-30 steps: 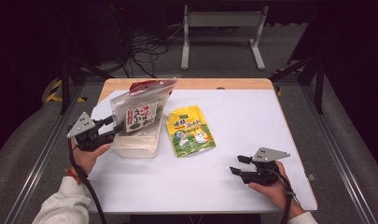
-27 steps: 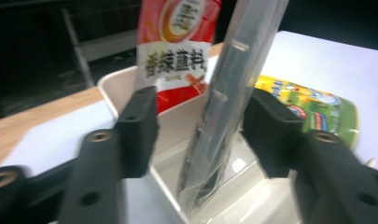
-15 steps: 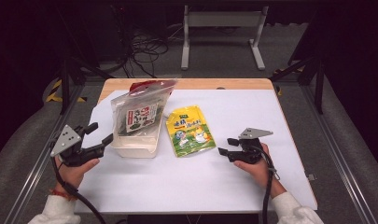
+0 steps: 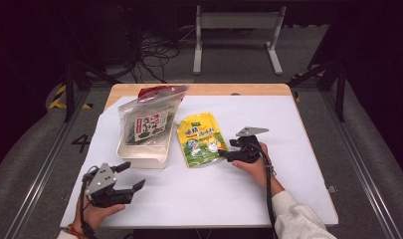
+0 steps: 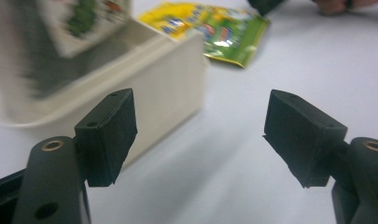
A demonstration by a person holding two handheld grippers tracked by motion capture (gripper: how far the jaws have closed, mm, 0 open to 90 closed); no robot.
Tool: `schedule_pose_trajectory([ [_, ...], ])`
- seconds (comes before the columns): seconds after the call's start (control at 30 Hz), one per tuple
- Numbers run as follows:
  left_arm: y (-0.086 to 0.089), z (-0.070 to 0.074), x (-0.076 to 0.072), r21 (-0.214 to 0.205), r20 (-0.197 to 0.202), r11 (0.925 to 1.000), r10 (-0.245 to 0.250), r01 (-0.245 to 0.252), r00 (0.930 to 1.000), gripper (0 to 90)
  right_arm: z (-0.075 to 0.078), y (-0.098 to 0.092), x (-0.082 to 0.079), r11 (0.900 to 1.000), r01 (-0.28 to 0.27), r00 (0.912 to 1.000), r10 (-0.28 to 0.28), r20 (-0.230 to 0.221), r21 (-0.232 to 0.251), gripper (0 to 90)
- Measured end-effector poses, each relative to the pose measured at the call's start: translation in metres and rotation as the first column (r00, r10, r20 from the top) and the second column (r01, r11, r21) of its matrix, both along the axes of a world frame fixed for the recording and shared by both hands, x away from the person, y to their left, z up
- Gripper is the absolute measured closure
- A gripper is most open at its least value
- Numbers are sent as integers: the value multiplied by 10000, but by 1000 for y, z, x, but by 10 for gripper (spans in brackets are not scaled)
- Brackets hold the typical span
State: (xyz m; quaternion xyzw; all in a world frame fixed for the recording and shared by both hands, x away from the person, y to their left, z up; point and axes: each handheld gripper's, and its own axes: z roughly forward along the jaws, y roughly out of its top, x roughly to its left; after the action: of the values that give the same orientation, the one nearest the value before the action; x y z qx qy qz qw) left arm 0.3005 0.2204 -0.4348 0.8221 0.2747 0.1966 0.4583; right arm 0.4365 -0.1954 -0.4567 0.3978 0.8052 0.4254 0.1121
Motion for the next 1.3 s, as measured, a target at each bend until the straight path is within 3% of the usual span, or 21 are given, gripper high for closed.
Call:
schedule_pose_trajectory([
  [0.17, -19, -11, 3, 414, -391, 9972, -605, 621, 9974, 251, -3, 8, 11, 9993, -82, 9987, 100, -507, 356, 204],
  [0.37, -29, -13, 5, 530, -573, 9947, -854, 885, 9947, 239, -3, 19, 13, 9993, -346, 9972, 353, -660, 118, 174],
  [0.43, -32, -15, 8, 426, -767, 9951, -863, 897, 9933, 237, -1, 23, 11, 9988, -459, 9966, 445, -693, -185, 250],
  [0.63, -45, -19, 15, 336, -1188, 9919, -1180, 1228, 9859, 217, 1, 27, 10, 9959, -787, 9947, 756, -701, -438, 370],
  [0.83, -52, -22, 17, 663, -1323, 9866, -1392, 1489, 9814, 206, 4, 29, 8, 9932, -935, 9939, 890, -648, -696, 504],
  [1.1, -55, -24, 20, 484, -1671, 9850, -1554, 1655, 9736, 197, 5, 22, 5, 9956, -928, 9941, 920, -573, -114, 653],
  [1.3, -58, -23, 22, 55, -1851, 9861, -1623, 1661, 9692, 188, 5, 15, -5, 9926, -1202, 9898, 1213, -748, 196, 690],
])
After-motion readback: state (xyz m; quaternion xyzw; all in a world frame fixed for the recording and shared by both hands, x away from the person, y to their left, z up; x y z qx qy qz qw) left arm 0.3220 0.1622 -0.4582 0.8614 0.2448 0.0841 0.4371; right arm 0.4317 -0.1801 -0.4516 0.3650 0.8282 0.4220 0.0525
